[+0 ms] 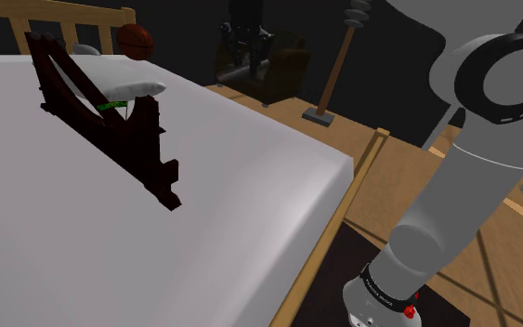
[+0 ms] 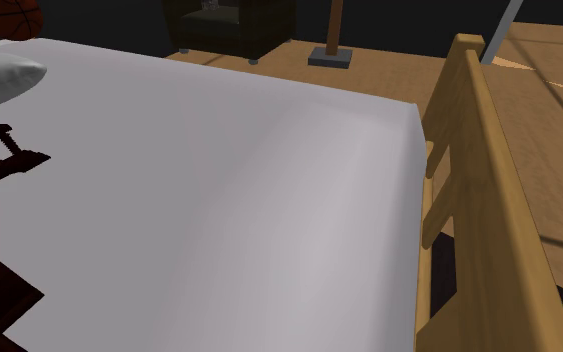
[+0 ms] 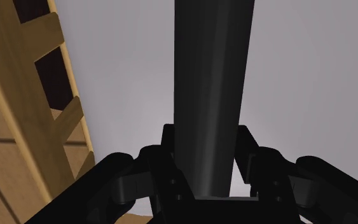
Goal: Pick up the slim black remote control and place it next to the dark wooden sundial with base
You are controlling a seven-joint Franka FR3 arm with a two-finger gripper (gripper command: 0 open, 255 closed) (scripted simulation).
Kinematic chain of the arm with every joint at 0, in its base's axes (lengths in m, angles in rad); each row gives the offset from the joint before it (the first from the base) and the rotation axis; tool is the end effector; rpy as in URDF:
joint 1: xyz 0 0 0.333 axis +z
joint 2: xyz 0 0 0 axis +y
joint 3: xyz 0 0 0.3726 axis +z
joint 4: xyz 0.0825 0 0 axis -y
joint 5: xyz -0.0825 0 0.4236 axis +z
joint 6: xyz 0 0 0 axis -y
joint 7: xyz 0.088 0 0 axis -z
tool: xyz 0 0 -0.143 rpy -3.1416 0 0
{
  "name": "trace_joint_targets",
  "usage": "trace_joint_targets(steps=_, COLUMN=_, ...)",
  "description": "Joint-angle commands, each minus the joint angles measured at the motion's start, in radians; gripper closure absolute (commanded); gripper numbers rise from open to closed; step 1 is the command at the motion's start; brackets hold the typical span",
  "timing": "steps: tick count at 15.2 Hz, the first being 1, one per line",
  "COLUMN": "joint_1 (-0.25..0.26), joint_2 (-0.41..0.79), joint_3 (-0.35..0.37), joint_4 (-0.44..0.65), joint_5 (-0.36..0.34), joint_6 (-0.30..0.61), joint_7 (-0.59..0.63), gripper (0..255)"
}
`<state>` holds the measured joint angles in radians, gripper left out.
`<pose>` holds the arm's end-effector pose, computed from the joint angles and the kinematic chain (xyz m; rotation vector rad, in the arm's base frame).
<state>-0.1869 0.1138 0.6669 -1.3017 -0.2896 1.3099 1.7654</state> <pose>0.5596 0.2077 0.7063 2.3162 -1.8523 0.2313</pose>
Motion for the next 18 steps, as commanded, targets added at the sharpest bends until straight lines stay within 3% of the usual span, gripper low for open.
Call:
trace_joint_targets(steps=1, joint_1=-0.001, joint_2=-0.008, joint_3=0.001, joint_4=-0.029, joint_5=0.007, joint_6=0.022, joint_7=0.010, gripper=255)
trace_joint_targets(steps=18, joint_1=-0.040, joint_2=-0.102, joint_3=-0.021, joint_4=-0.360, joint_5=0.068, joint_6=0.282, joint_7=0.018, gripper=255)
